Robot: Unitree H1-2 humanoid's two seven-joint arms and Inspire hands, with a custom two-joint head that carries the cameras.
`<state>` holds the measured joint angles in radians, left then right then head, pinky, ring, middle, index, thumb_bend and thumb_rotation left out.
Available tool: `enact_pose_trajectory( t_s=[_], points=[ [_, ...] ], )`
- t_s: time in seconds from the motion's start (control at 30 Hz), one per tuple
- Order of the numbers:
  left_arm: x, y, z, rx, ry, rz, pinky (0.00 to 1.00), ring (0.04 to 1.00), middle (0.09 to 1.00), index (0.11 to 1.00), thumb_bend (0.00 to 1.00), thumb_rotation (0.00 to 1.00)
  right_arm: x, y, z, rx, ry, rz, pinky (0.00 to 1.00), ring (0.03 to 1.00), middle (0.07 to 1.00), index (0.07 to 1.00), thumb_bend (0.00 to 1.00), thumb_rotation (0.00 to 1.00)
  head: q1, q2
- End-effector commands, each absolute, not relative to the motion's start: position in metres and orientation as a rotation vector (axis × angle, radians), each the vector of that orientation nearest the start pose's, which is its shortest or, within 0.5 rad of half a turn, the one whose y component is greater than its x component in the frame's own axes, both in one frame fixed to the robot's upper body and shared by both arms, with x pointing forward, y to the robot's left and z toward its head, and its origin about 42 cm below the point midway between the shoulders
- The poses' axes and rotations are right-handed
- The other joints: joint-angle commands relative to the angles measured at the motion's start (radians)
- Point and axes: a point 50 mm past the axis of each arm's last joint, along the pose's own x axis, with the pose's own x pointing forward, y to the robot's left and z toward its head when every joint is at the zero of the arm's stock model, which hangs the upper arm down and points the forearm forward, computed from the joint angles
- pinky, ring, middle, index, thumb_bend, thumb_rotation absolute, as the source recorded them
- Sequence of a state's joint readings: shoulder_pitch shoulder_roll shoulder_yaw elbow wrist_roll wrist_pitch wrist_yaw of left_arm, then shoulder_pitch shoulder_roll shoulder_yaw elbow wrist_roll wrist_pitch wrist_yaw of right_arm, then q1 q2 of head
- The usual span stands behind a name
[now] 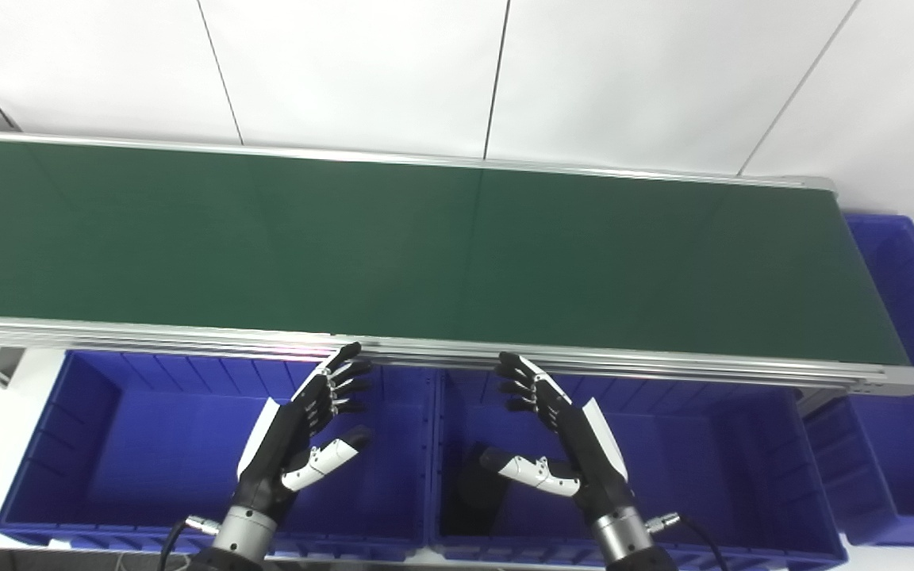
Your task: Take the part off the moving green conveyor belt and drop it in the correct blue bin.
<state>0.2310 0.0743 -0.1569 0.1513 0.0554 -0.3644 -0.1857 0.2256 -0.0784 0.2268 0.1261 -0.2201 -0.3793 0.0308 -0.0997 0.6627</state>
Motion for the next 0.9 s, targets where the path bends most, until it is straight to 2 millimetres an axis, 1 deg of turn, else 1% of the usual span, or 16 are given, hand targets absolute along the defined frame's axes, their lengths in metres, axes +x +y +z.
enact_pose_trajectory(
  t_s=[0.0,0.4,0.5,0.67,0.87],
  points=[
    [0.1921,0.1943,0.0329,0.091,-0.035,-0.310,0.71,0.804,0.853,0.912,0.78,0.63,0.1934,-0.1795,0.0406,-0.227,-0.085,0.286,0.74,0.814,0.851,0.885,0.75,0.53,0.000,-0.002],
    [0.1925,0.1943,0.0324,0.095,-0.037,-0.310,0.71,0.798,0.851,0.908,0.77,0.62,0.1939,-0.1790,0.0396,-0.234,-0.082,0.286,0.74,0.810,0.849,0.884,0.74,0.54,0.003,-0.005],
    [0.1928,0.1942,0.0318,0.091,-0.037,-0.311,0.71,0.800,0.852,0.909,0.76,0.62,0.1943,-0.1789,0.0393,-0.233,-0.081,0.285,0.74,0.811,0.850,0.883,0.75,0.54,0.020,-0.008],
    [0.1933,0.1932,0.0312,0.086,-0.035,-0.312,0.70,0.796,0.849,0.905,0.74,0.59,0.1948,-0.1797,0.0386,-0.236,-0.081,0.286,0.72,0.802,0.850,0.885,0.74,0.52,0.037,-0.013],
    [0.1941,0.1937,0.0298,0.098,-0.033,-0.317,0.70,0.801,0.855,0.910,0.76,0.61,0.1960,-0.1786,0.0375,-0.238,-0.088,0.286,0.73,0.807,0.846,0.887,0.72,0.52,0.052,-0.022]
  ],
)
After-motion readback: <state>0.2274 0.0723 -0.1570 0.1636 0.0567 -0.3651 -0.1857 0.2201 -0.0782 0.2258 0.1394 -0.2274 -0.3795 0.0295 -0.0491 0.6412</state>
